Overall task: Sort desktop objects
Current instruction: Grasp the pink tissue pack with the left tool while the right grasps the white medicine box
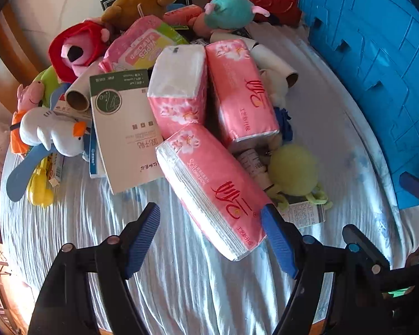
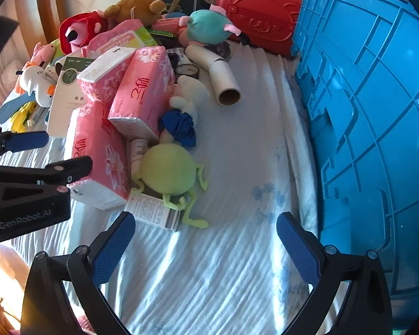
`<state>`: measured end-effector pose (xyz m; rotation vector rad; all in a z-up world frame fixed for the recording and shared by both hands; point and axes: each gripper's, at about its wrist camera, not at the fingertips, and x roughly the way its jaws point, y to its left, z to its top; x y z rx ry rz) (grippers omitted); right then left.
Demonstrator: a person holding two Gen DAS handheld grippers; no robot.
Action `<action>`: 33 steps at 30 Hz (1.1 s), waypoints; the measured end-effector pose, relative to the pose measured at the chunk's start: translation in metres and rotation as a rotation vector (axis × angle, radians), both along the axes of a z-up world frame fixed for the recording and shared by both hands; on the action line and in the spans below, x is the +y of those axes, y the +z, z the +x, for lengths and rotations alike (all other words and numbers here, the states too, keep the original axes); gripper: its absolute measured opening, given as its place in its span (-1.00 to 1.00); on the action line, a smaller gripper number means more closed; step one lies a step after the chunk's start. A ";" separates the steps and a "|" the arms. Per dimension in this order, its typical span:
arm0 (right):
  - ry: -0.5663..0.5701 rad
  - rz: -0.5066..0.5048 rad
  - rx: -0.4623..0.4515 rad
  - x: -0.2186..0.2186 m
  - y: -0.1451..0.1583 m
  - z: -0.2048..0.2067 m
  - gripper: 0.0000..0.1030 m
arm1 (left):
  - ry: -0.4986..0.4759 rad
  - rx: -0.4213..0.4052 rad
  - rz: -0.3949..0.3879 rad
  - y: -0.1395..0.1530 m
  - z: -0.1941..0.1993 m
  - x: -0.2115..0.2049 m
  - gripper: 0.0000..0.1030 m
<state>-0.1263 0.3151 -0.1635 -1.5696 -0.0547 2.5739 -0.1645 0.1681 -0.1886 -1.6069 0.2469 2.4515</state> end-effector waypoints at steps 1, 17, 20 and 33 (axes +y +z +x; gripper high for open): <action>0.002 -0.006 0.000 0.000 -0.001 0.000 0.99 | 0.018 0.002 0.014 0.001 0.001 -0.009 0.49; 0.009 -0.054 -0.028 -0.011 -0.022 0.001 0.99 | 0.089 0.039 0.070 0.035 0.001 -0.026 0.51; -0.012 -0.054 -0.027 -0.005 -0.020 0.005 0.99 | 0.037 0.029 0.041 0.026 -0.007 0.015 0.51; -0.026 -0.101 -0.046 -0.006 -0.037 0.007 0.99 | 0.222 -0.039 -0.120 -0.018 0.008 -0.086 0.66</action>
